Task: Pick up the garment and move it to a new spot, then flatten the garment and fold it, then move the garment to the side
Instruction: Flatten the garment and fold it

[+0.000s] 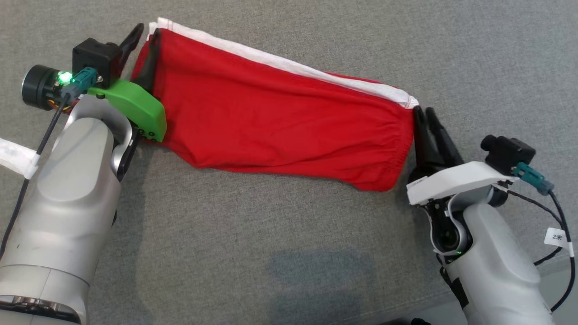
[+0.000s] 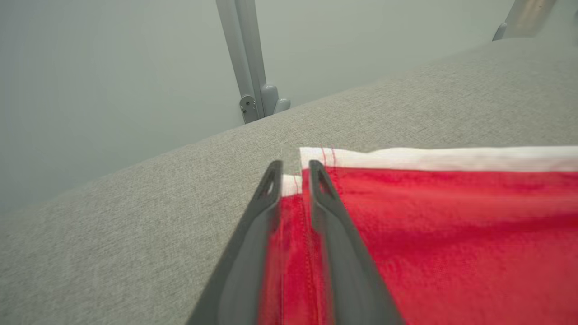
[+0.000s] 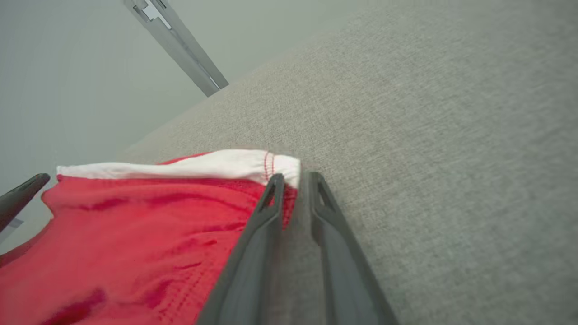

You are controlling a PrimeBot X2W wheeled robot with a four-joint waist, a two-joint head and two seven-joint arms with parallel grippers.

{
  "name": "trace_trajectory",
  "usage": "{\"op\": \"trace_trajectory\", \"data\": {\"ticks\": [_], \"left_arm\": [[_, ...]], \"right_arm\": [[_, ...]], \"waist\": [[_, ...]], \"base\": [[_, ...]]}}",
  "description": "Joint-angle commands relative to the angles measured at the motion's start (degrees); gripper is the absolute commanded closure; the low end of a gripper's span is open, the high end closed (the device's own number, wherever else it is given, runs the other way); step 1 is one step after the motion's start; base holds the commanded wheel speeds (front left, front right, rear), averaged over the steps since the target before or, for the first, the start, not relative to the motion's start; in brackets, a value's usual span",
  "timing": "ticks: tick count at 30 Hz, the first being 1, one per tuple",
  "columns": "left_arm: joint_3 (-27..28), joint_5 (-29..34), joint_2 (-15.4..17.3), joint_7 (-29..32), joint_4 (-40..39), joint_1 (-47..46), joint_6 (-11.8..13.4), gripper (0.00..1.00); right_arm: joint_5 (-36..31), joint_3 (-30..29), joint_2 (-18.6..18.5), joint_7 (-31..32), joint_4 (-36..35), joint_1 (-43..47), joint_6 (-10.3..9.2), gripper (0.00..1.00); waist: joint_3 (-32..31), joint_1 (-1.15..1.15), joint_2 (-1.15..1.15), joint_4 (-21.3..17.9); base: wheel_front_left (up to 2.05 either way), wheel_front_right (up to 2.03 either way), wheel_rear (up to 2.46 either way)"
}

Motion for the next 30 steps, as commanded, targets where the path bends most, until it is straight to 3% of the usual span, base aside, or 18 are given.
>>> {"op": "trace_trajectory", "data": {"ticks": [1, 9, 17, 18, 19, 20, 25, 30], "left_arm": [[1.03, 0.73, 0.11, -0.01, 0.08, 0.01, 0.17, 0.00], [5.17, -1.13, -2.38, -0.01, 3.10, 4.00, 0.22, 0.00], [1.97, -8.50, -4.85, 0.23, 7.52, 9.97, 0.14, 0.00], [1.58, -9.61, -4.85, 0.24, 8.14, 10.62, 0.13, 0.14], [1.36, -10.50, -4.61, 0.22, 8.83, 10.93, 0.13, 0.65], [1.24, -11.08, -4.50, 0.20, 9.29, 11.33, 0.14, 1.00], [1.43, -13.17, -4.82, 0.10, 8.41, 13.06, 0.12, 1.00], [6.75, -13.56, -5.72, 0.02, 4.02, 18.13, 0.85, 1.00]], "right_arm": [[0.16, -1.83, -0.42, -0.15, -0.80, -0.15, -0.09, 0.00], [-4.90, -8.90, -0.38, -0.16, -3.85, 3.26, -0.07, 0.00], [-6.82, -11.17, -0.35, -0.15, -3.68, 6.52, -0.07, 0.00], [-7.33, -11.09, -0.38, -0.15, -3.60, 6.69, -0.07, 0.00], [-7.45, -10.98, -0.36, -0.15, -3.52, 6.85, -0.07, 0.00], [-7.49, -10.95, -0.35, -0.15, -3.40, 7.08, -0.07, 0.00], [-8.06, -11.41, -0.35, -0.15, -3.65, 7.94, -0.07, 0.00], [-9.66, -12.07, -0.36, -0.16, -3.88, 10.42, -0.07, 0.00]], "waist": [[0.20, 0.00, 0.15, 0.12], [-2.27, 0.00, 0.15, 2.88], [-5.06, 0.00, 0.15, 3.64], [-5.35, 0.00, 0.15, 3.55], [-5.64, 0.00, 0.15, 3.43], [-5.97, 0.00, 0.15, 3.30], [-8.34, 0.00, 0.15, 3.26], [-12.70, 0.00, 0.15, 4.76]], "base": [[0.00, 0.00, 0.00], [0.00, 0.00, 0.00], [0.00, 0.00, 0.00], [0.00, 0.00, 0.00], [0.00, 0.00, 0.00], [0.00, 0.00, 0.00], [0.00, 0.00, 0.00], [0.00, 0.00, 0.00]]}}
